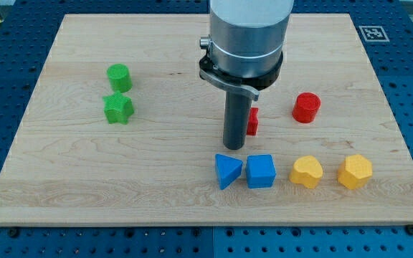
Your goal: Nudge the blue blocks to the down side
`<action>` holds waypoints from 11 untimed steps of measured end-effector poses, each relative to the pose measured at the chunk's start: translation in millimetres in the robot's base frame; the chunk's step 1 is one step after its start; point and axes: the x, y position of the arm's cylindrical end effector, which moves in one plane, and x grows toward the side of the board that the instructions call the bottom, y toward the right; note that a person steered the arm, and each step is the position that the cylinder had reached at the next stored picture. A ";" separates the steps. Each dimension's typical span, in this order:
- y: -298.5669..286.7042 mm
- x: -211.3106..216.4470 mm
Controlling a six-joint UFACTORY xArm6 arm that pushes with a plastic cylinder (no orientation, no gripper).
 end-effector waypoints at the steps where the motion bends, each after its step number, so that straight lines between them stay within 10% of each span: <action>1: 13.5 10.1; 5: 68.9 25.7; 11: -87.9 40.3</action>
